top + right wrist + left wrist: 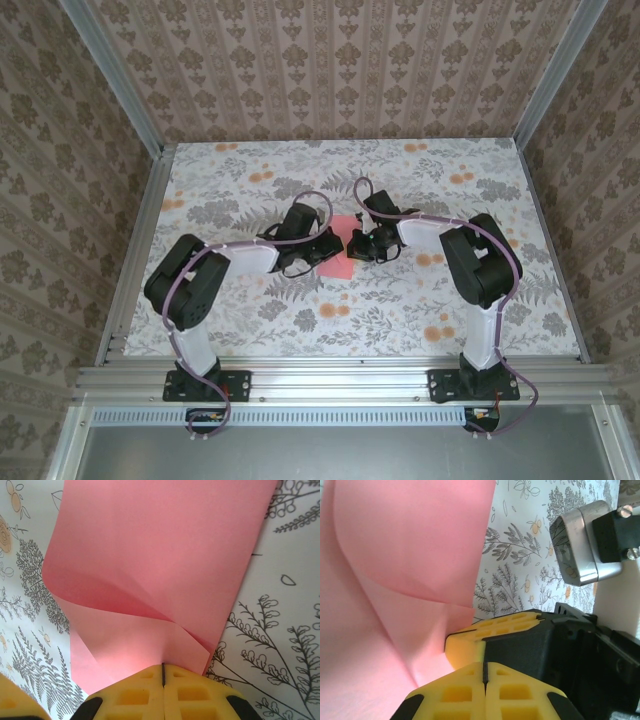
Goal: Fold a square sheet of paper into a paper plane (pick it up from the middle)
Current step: Fold the triangle a second time at the center of the table.
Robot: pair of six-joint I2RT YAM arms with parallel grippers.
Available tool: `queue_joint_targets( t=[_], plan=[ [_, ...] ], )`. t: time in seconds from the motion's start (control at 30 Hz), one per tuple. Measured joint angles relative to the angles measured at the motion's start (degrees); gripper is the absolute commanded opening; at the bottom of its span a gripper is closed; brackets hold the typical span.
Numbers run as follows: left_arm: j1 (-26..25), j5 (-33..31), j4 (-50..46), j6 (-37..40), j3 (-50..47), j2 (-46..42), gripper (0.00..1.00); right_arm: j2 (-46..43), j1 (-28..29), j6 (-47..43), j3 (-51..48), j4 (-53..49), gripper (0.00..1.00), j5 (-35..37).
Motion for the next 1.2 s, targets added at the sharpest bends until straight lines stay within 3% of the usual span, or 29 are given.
queue_joint_targets(
  t=[0.63, 1.2],
  plan=[
    [-0.4, -5.4, -7.8, 0.0, 4.8, 6.5, 0.02, 0.8, -0.3, -1.0, 0.8, -1.4, 0.06, -0.6],
    [0.9, -7.0, -12.0, 2.2, 6.8, 6.6, 0.08, 1.1, -0.4, -3.0, 1.3, -2.4, 0.05, -0.7]
  ],
)
